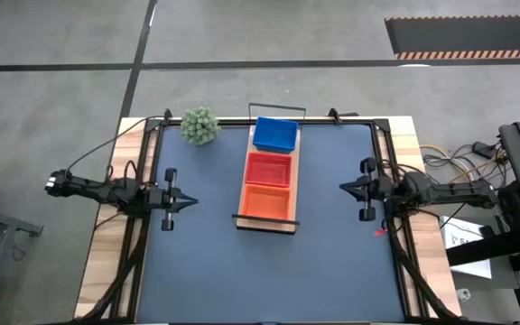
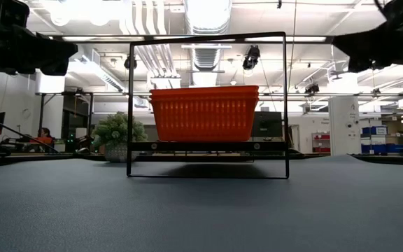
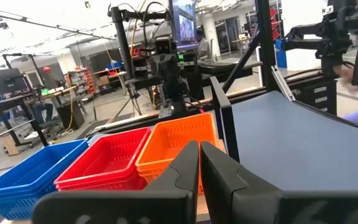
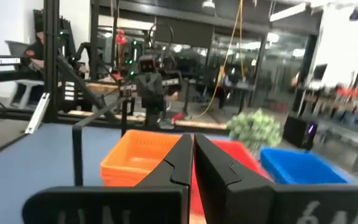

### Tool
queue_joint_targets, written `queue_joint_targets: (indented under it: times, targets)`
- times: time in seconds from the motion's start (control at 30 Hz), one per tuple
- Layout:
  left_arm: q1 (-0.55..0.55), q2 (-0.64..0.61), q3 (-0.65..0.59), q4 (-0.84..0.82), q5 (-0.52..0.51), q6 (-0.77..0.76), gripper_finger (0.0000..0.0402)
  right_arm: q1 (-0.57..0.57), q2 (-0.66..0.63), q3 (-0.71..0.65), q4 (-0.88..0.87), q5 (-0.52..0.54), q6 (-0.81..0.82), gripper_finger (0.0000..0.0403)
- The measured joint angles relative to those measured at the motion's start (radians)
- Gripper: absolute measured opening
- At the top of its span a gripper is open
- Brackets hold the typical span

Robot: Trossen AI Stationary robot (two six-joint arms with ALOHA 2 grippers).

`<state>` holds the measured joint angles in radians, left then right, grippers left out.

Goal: Stack baskets on shelf by color
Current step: Return to Home Position

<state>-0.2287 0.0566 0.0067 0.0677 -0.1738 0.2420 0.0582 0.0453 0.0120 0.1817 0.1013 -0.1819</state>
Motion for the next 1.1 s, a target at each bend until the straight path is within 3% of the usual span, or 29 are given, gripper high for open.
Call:
queue_joint_targets:
  times: [0.3,1.1]
  targets:
    - [0.0,0.009,-0.001,-0.001,0.0,0.0,0.0,0.0,0.003,0.0,-0.016,0.003,0.19,0.0009]
    - [0.0,0.007,-0.002,0.0,0.001,0.001,0.0,0.0,0.003,-0.001,-0.016,0.004,0.171,0.0009]
